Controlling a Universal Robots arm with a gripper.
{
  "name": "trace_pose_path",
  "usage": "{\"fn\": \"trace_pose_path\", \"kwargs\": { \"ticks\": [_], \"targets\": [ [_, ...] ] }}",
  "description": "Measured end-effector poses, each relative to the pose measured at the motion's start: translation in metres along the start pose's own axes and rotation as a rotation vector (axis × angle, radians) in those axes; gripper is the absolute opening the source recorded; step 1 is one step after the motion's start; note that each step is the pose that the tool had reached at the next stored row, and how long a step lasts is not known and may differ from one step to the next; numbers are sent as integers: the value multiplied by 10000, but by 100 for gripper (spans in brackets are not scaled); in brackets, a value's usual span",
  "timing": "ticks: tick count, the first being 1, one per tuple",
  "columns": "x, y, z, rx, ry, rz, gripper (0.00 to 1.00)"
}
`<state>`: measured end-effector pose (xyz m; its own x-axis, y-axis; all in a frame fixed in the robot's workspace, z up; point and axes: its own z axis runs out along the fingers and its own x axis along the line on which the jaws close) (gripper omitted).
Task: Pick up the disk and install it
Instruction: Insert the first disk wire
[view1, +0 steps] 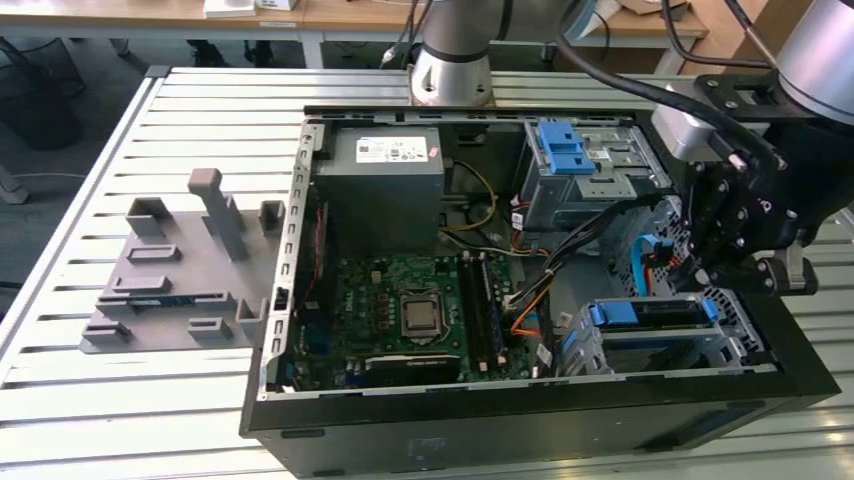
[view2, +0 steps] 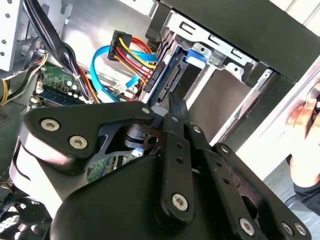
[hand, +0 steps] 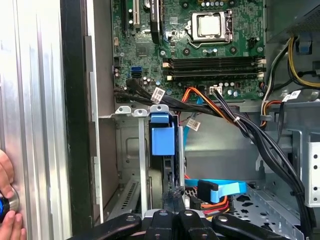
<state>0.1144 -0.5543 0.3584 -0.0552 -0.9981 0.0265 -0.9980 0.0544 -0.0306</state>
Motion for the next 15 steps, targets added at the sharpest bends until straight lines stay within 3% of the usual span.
{"fn": "trace_pose_path", "kwargs": {
  "ticks": [11,15],
  "targets": [
    [-151,-37,-13,-1,0,22,11],
    [-176,-37,-14,-1,2,55,11]
  ]
}}
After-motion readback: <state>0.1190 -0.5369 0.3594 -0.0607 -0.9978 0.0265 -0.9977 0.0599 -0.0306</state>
